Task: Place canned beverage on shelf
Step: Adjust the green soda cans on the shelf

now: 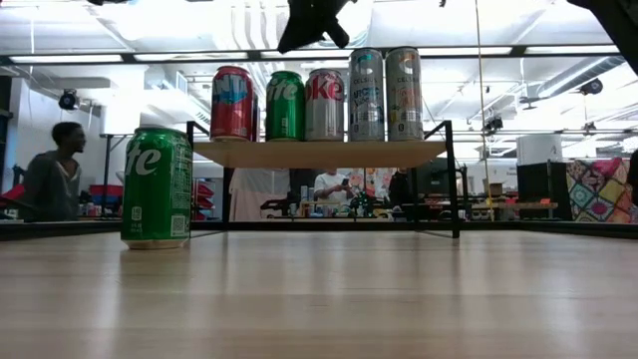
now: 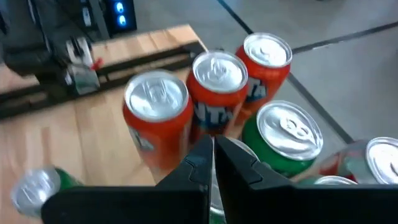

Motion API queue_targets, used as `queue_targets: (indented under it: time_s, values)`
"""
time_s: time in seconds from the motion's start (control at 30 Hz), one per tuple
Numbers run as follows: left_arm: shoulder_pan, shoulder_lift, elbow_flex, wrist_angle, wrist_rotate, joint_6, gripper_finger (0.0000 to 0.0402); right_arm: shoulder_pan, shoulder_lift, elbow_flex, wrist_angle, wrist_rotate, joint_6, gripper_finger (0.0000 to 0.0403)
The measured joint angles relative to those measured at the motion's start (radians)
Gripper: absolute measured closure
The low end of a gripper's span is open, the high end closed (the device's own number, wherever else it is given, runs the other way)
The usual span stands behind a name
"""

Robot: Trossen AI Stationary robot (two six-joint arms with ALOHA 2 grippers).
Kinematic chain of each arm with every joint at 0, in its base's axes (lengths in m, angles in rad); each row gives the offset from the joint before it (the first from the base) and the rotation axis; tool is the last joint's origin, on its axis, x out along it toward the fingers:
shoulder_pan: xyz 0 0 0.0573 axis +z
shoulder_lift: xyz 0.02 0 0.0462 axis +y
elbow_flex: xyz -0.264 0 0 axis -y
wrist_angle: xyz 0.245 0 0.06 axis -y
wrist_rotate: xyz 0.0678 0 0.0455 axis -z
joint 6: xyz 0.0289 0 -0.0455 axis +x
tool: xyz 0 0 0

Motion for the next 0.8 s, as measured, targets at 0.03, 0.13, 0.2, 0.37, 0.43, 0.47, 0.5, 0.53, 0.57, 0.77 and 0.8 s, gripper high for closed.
queue_targets:
  time_s: [0.03, 0.13, 0.2, 0.37, 0.43, 0.47, 0.5, 0.53, 0.57, 0.77, 0.8]
  values:
    - [0.000, 0.002, 0.000, -0.006, 0.025, -0.013, 0.0058, 0.000, 0.000, 0.000, -0.014, 0.000, -0.020, 0.0394]
    - [0.000, 0.029, 0.000, -0.024, 0.171, -0.049, 0.0058, -0.001, -0.024, -0.001, -0.043, -0.001, -0.059, 0.0394]
    - [-0.001, 0.067, 0.004, -0.013, 0.232, -0.057, 0.0058, -0.010, -0.066, -0.001, -0.049, -0.008, -0.107, 0.0394]
    - [0.003, 0.202, 0.053, 0.067, 0.219, -0.066, 0.0066, -0.062, -0.195, -0.013, -0.071, -0.107, -0.228, 0.0394]
    - [0.004, 0.273, 0.098, 0.066, 0.219, -0.060, 0.0075, -0.082, -0.239, -0.031, -0.066, -0.151, -0.279, 0.0394]
    - [0.007, 0.311, 0.125, 0.061, 0.218, -0.054, 0.0081, -0.087, -0.260, -0.046, -0.059, -0.158, -0.299, 0.0394]
    - [0.012, 0.345, 0.154, 0.057, 0.213, -0.044, 0.0087, -0.092, -0.282, -0.067, -0.052, -0.158, -0.320, 0.0394]
    - [0.017, 0.382, 0.186, 0.044, 0.204, -0.033, 0.0094, -0.097, -0.303, -0.093, -0.043, -0.160, -0.340, 0.0394]
    - [0.023, 0.416, 0.225, 0.020, 0.195, -0.026, 0.0102, -0.100, -0.324, -0.120, -0.033, -0.160, -0.349, 0.0394]
    - [0.106, 0.609, 0.446, -0.242, 0.192, -0.021, 0.0207, -0.106, -0.452, -0.315, 0.062, -0.158, -0.376, 0.0394]
    - [0.127, 0.642, 0.479, -0.278, 0.193, -0.021, 0.0236, -0.105, -0.473, -0.342, 0.078, -0.158, -0.378, 0.0394]
